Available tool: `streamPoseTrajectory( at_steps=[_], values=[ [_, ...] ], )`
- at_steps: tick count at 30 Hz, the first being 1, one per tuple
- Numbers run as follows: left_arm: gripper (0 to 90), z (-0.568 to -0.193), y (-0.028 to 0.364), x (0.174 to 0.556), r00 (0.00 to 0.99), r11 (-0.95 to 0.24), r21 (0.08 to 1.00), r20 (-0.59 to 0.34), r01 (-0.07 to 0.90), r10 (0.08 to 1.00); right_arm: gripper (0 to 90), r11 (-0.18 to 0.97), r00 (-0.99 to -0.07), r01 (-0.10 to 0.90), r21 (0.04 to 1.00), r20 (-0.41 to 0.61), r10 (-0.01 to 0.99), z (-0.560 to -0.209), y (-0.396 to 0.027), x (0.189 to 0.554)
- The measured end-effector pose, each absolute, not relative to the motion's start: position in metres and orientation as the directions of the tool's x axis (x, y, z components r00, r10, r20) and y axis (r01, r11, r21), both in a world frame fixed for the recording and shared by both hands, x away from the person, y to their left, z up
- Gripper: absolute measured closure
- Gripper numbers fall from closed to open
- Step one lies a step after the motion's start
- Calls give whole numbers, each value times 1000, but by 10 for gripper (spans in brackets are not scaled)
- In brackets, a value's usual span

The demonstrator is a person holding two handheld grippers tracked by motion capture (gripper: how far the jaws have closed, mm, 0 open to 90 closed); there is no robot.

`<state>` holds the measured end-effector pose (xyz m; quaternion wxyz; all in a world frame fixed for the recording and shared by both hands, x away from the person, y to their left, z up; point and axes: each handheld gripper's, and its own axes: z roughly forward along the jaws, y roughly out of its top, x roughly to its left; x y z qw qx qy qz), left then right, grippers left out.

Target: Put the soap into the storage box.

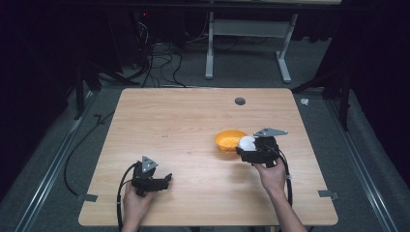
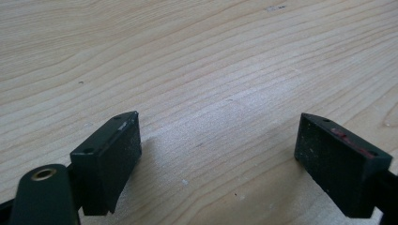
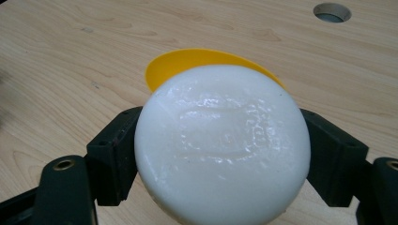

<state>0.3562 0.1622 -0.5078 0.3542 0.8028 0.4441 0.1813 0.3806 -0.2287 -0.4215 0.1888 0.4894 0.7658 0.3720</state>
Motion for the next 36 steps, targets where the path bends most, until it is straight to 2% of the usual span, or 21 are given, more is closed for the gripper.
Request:
streamPoseTrajectory(
  at_steps=[36],
  values=[
    [155, -508, 162, 356, 540, -355, 729, -23, 585, 841, 234, 276, -464, 634, 722, 70, 883, -419, -209, 414]
  ],
)
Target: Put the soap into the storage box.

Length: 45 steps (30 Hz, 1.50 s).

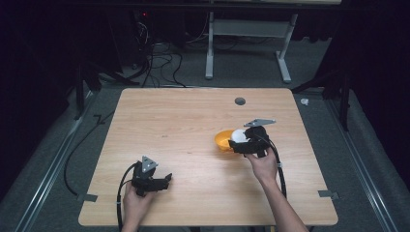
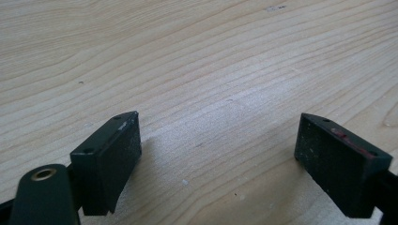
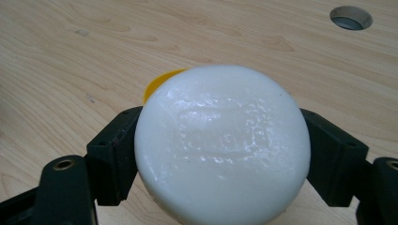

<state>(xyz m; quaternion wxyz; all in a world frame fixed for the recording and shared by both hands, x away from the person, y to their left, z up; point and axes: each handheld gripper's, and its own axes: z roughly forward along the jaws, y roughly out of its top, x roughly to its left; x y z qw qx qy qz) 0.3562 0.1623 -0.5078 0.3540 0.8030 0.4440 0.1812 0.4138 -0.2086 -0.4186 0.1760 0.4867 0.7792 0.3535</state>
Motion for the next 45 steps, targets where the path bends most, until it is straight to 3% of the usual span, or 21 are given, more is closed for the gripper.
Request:
streamPoseTrajectory(
  at_steps=[45],
  values=[
    [154, -508, 162, 356, 541, -356, 729, -23, 585, 841, 233, 279, -416, 715, 642, 70, 907, -443, -187, 455]
  ],
)
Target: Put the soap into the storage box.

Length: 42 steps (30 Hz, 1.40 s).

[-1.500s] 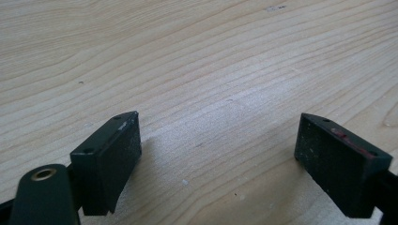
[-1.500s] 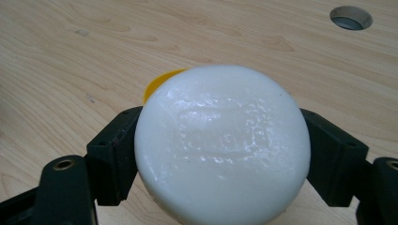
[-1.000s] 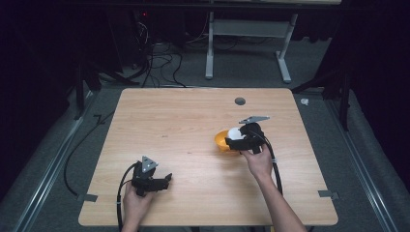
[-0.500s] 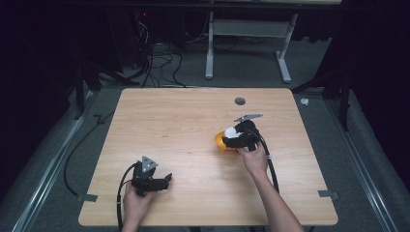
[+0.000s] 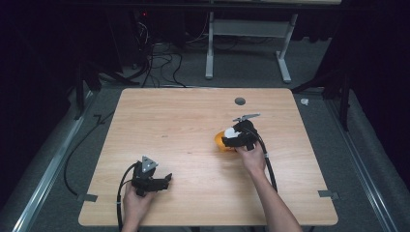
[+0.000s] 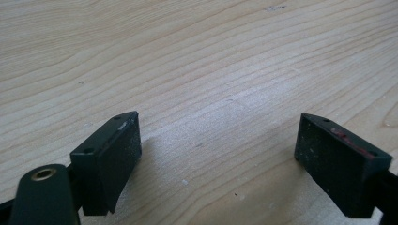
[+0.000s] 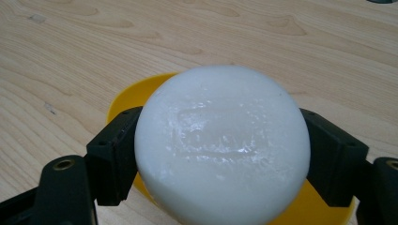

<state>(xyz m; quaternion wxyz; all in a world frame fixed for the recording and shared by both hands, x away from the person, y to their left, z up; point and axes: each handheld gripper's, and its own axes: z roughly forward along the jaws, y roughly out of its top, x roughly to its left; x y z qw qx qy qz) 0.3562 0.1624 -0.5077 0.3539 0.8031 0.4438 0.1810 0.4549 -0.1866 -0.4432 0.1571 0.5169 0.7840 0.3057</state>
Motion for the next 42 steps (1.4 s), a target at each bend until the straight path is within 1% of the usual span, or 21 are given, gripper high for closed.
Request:
streamPoseTrajectory(
  at_steps=[20, 25, 32, 42],
  values=[
    [154, -508, 162, 356, 541, -356, 729, -23, 584, 841, 232, 272, -395, 734, 622, 65, 916, -451, -184, 460],
    [154, -508, 162, 356, 541, -356, 729, -24, 584, 840, 231, 261, -389, 746, 613, 83, 917, -453, -185, 461],
    [154, -508, 162, 356, 542, -357, 729, -23, 584, 840, 244, 239, -387, 719, 653, 91, 917, -444, -187, 457],
    [154, -508, 162, 356, 542, -358, 729, -22, 584, 840, 258, 247, -396, 677, 694, 60, 916, -433, -192, 449]
  ],
)
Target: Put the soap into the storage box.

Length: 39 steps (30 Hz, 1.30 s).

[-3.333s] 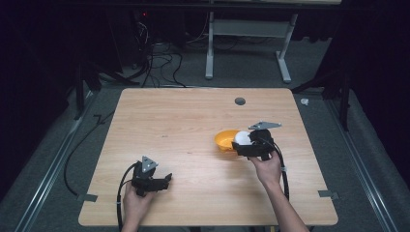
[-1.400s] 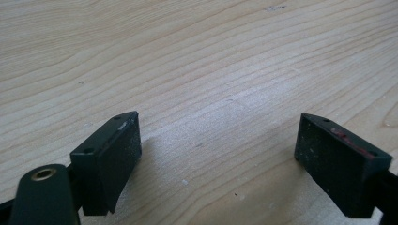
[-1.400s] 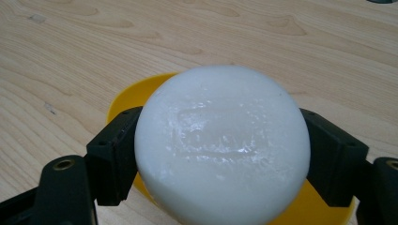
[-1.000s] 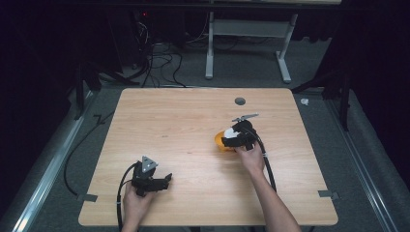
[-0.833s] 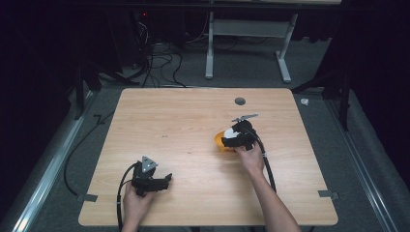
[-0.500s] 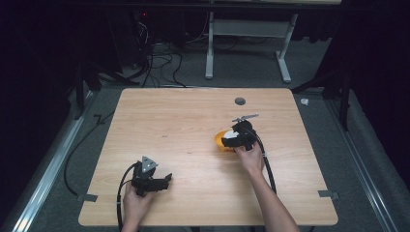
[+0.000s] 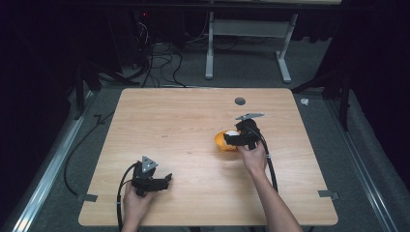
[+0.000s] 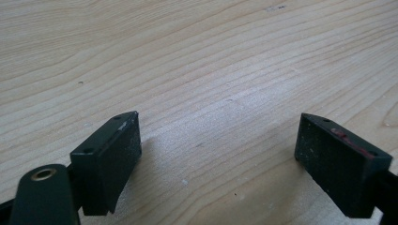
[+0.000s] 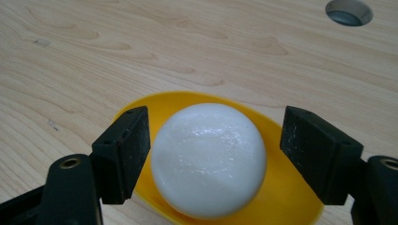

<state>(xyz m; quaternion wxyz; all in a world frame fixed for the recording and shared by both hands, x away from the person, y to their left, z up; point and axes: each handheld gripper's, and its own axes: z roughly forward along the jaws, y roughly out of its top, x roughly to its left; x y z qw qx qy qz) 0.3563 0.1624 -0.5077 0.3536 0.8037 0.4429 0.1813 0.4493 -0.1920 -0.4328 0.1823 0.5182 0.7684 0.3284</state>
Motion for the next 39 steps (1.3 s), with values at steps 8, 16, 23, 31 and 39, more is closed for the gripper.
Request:
streamPoseTrajectory(
  at_steps=[8, 16, 23, 31, 39],
  values=[
    [154, -508, 162, 356, 542, -357, 729, -22, 584, 840, 269, 240, -402, 654, 718, 61, 913, -425, -197, 444],
    [154, -508, 162, 356, 541, -356, 729, -23, 584, 841, 276, 236, -408, 641, 731, 64, 911, -420, -200, 439],
    [154, -508, 162, 356, 541, -356, 729, -23, 584, 841, 278, 229, -405, 635, 738, 66, 912, -417, -204, 436],
    [154, -508, 162, 356, 541, -356, 729, -23, 584, 841, 280, 236, -406, 623, 746, 50, 912, -414, -211, 430],
    [154, -508, 162, 356, 541, -356, 730, -23, 584, 841, 282, 217, -391, 623, 752, 58, 919, -414, -221, 426]
  ],
)
